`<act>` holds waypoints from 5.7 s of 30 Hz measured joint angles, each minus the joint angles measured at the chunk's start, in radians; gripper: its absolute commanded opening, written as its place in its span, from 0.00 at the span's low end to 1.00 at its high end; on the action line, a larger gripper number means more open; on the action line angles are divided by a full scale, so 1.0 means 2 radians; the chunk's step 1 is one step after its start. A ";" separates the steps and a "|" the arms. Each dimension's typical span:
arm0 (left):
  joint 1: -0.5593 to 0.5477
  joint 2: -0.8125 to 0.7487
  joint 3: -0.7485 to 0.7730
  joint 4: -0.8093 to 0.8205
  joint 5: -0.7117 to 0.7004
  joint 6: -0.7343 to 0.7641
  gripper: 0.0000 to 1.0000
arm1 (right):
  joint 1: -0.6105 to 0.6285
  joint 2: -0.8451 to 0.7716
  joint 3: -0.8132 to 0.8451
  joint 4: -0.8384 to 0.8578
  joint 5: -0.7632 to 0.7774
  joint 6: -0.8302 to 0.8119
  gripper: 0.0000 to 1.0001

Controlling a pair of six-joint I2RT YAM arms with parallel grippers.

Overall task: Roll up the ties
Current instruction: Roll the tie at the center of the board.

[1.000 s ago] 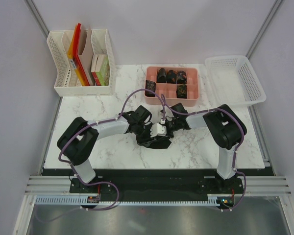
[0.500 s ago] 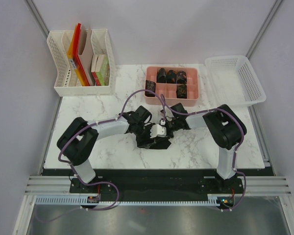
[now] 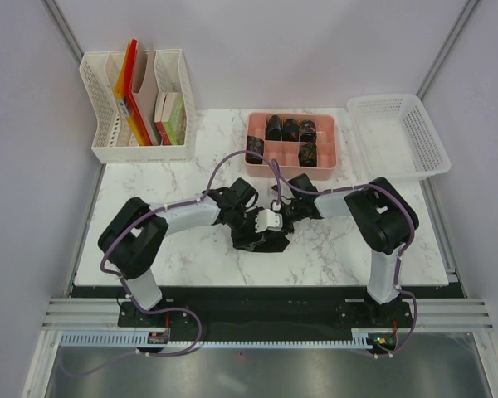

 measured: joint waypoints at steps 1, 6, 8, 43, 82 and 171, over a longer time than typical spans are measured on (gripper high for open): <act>0.000 0.001 0.000 0.001 -0.001 0.000 0.66 | 0.000 0.000 0.001 -0.002 0.001 0.000 0.00; -0.002 0.001 0.000 0.005 -0.013 -0.002 0.60 | 0.000 -0.003 0.006 -0.007 0.011 0.002 0.00; -0.004 0.002 0.000 0.008 -0.019 -0.006 0.59 | 0.000 -0.006 0.006 -0.011 0.014 0.003 0.00; 0.041 -0.135 -0.053 0.027 -0.007 -0.063 1.00 | 0.001 0.023 0.044 -0.046 0.006 -0.024 0.00; 0.063 -0.152 -0.122 0.101 0.014 -0.021 0.88 | 0.028 0.017 0.053 0.010 0.047 -0.075 0.00; 0.017 -0.033 -0.034 0.047 -0.042 -0.076 0.29 | 0.039 0.041 0.048 0.057 0.011 0.014 0.19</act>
